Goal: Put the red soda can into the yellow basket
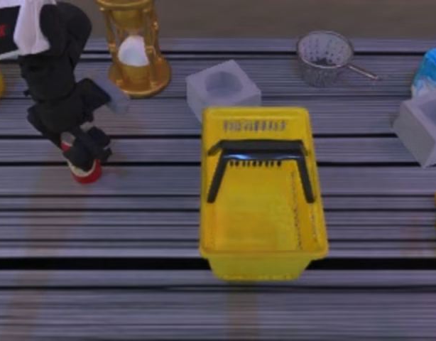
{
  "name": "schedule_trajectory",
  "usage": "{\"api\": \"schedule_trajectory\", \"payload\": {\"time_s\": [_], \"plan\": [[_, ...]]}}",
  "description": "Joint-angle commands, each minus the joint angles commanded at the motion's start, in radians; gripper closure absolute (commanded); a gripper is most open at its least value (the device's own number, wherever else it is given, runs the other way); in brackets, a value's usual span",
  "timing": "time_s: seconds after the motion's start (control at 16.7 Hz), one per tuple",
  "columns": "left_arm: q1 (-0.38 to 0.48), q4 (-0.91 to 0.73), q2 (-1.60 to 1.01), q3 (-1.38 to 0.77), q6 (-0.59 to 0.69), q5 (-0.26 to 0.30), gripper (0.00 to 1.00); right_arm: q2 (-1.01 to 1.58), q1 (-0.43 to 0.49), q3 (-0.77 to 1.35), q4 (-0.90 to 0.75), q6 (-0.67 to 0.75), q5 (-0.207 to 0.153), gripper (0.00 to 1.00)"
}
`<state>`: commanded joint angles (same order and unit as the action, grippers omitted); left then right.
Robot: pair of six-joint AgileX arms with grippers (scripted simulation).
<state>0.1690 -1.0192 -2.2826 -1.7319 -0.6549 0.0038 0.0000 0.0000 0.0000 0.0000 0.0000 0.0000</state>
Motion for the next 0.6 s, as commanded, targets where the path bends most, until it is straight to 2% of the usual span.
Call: {"api": "schedule_trajectory", "payload": {"time_s": [0.3,0.42,0.6], "plan": [[0.001,0.011,0.002,0.003,0.002,0.009,1.00,0.000,0.000,0.000,0.000,0.000,0.000,0.00],[0.009,0.064,0.003,0.014,0.019,0.053,1.00,0.000,0.000,0.000,0.000,0.000,0.000,0.00],[0.026,0.223,0.005,0.044,0.072,0.175,1.00,0.000,0.000,0.000,0.000,0.000,0.000,0.00]]}}
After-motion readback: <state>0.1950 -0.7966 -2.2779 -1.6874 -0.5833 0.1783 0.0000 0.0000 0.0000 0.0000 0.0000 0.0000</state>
